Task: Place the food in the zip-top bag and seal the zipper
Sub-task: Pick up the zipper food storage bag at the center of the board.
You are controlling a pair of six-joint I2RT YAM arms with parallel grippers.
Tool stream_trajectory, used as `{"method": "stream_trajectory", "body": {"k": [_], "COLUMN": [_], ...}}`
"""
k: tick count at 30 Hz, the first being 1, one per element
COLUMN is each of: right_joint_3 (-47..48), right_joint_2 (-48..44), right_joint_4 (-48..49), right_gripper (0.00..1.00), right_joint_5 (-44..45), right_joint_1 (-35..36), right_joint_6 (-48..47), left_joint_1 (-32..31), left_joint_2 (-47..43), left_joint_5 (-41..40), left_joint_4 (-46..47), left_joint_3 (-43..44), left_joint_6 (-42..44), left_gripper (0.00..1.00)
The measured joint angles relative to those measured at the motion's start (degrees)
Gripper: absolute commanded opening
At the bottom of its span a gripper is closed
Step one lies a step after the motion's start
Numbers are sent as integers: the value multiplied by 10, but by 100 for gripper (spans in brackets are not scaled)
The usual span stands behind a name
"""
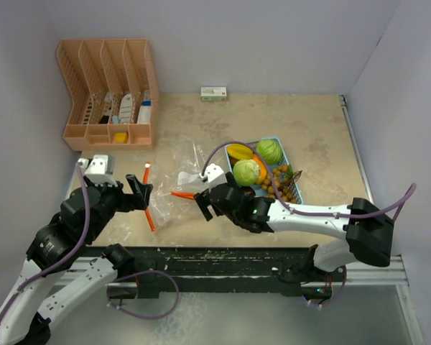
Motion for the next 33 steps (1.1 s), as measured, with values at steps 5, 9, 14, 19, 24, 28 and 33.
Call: {"method": "stream_trajectory", "body": {"k": [5,9,14,19,24,28,33], "right_joint_3": [8,21,23,23,23,24,24], "right_joint_2": [16,45,69,72,82,117,167], "right_joint_4": [23,43,60,77,102,130,177], "right_gripper": [84,81,71,54,51,52,37], "right_joint_5": [37,43,49,71,108,142,177], "right_joint_1": [-2,-2,-2,-2,-2,-2,-2], "right_joint_6": [-16,-30,-37,-37,-39,-42,-56], "left_joint_1": [0,0,0,0,0,0,0], "left_joint_2": [-4,-4,-4,-4,-4,-5,-5], "left_joint_5": [0,0,0,0,0,0,3], "left_joint_4": [0,1,5,8,9,9,9], "left_joint_3": [-10,-13,-13,-15,-20,-27,-32], "left_joint_6": [-4,-4,-4,-4,-4,-4,-5], "left_gripper": [99,99,99,99,99,99,99]}}
